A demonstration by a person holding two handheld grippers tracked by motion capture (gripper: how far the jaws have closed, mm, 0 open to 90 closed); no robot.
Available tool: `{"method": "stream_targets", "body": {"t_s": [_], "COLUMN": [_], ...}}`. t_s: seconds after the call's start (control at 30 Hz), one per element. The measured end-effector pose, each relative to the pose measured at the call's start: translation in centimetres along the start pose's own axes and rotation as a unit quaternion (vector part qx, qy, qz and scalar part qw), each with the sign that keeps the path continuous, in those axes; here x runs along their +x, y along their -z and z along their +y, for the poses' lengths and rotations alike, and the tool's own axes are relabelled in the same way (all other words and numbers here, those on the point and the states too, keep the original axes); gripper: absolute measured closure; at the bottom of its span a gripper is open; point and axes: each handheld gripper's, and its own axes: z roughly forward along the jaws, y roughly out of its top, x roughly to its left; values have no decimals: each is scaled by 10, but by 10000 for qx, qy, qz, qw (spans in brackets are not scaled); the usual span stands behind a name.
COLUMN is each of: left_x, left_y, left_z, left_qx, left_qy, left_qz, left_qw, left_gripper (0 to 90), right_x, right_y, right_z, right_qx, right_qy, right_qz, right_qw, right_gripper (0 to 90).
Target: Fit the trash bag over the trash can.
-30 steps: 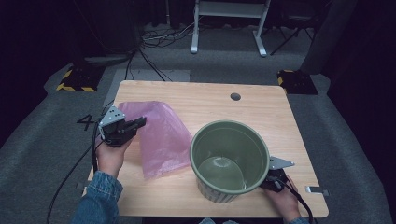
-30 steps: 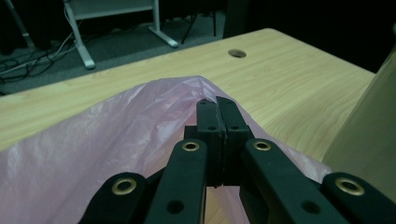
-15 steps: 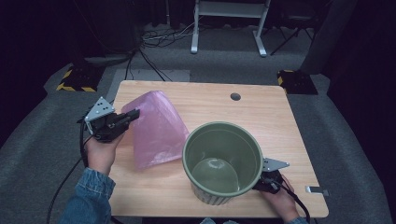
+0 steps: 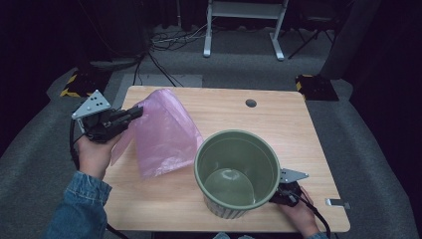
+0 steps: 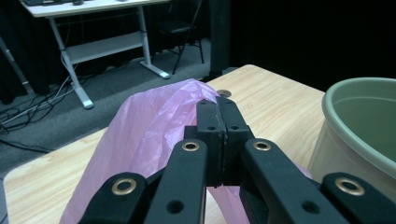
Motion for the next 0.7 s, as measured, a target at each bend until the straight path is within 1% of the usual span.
{"method": "stream_targets", "body": {"t_s": [0.1,0.27,0.43,0.6,0.63,0.7], "left_x": [6,14,18,23,26,30], "left_y": [3,7,8,10,11,11], "left_z": [6,17,28,39,43,48], "left_qx": [40,-86,-108,-253,-307,-302], "left_qy": [48,1,-33,-30,-14,43], "left_qz": [-116,-355,-466,-592,-631,-671], "left_qw": [9999,9993,9989,9979,9975,9973], "left_gripper": [892,892,892,892,892,892], "right_x": [0,0,0,0,0,-1], "right_y": [0,0,0,0,0,0], "right_z": [0,0,0,0,0,0], "right_qx": [1,2,3,7,7,7], "right_qy": [0,-1,-5,-11,-12,1], "right_qz": [-2,-7,-8,-16,-19,-22], "right_qw": [10000,10000,10000,10000,10000,10000], "right_gripper": [532,528,525,520,518,514]}}
